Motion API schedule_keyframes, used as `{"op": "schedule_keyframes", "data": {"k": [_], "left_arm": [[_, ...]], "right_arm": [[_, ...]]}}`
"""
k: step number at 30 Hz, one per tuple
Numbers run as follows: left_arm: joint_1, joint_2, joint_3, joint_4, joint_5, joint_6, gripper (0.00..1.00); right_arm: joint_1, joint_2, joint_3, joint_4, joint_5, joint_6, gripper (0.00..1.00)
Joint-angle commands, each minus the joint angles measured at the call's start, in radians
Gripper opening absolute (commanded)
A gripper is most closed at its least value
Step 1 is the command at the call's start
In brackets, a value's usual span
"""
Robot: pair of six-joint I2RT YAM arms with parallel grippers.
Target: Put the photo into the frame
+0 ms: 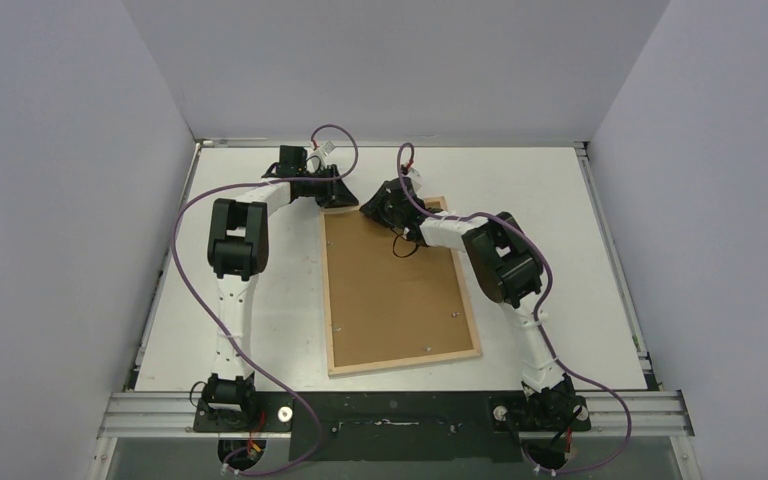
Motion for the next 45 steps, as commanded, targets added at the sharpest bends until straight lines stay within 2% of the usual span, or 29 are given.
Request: {"op": "schedule_keyframes", "data": {"k": [1, 8, 17, 20, 23, 26, 29, 34, 37, 42, 45], "left_arm": [[-0.001, 0.040, 0.019, -0.047, 0.031, 0.015, 0.24], [-0.002, 0.057, 0.020, -0.048, 0.056, 0.009, 0.23], [-0.004, 0.067, 0.019, -0.058, 0.067, 0.012, 0.21], [0.003, 0.050, 0.045, -0.099, 0.017, 0.016, 0.21], [0.032, 0.034, 0.146, -0.227, -0.120, 0.017, 0.22], [0.071, 0.024, 0.251, -0.332, -0.213, -0.017, 0.28], [0.102, -0.010, 0.275, -0.391, -0.282, -0.040, 0.41], [0.112, -0.060, 0.234, -0.539, -0.388, 0.010, 0.54], [0.112, -0.106, 0.123, -0.572, -0.439, 0.020, 0.59], [0.113, -0.186, -0.041, -0.490, -0.371, 0.014, 0.59], [0.112, -0.189, -0.064, -0.482, -0.345, 0.003, 0.52]], "right_arm": [[0.014, 0.049, 0.019, -0.018, -0.025, 0.008, 0.22], [0.014, 0.074, 0.019, 0.023, -0.045, 0.010, 0.23], [0.007, 0.107, -0.005, 0.153, -0.102, 0.033, 0.23], [0.004, 0.095, -0.022, 0.153, -0.088, 0.029, 0.23], [-0.002, 0.079, -0.042, 0.146, -0.077, 0.025, 0.23], [-0.008, 0.072, -0.054, 0.139, -0.069, 0.022, 0.23], [-0.013, 0.066, -0.061, 0.131, -0.065, 0.021, 0.23], [-0.015, 0.065, -0.054, 0.119, -0.067, 0.016, 0.24], [-0.017, 0.066, -0.049, 0.111, -0.069, 0.014, 0.25], [-0.016, 0.067, -0.041, 0.103, -0.067, 0.014, 0.25], [-0.013, 0.068, -0.035, 0.094, -0.064, 0.016, 0.25]]}}
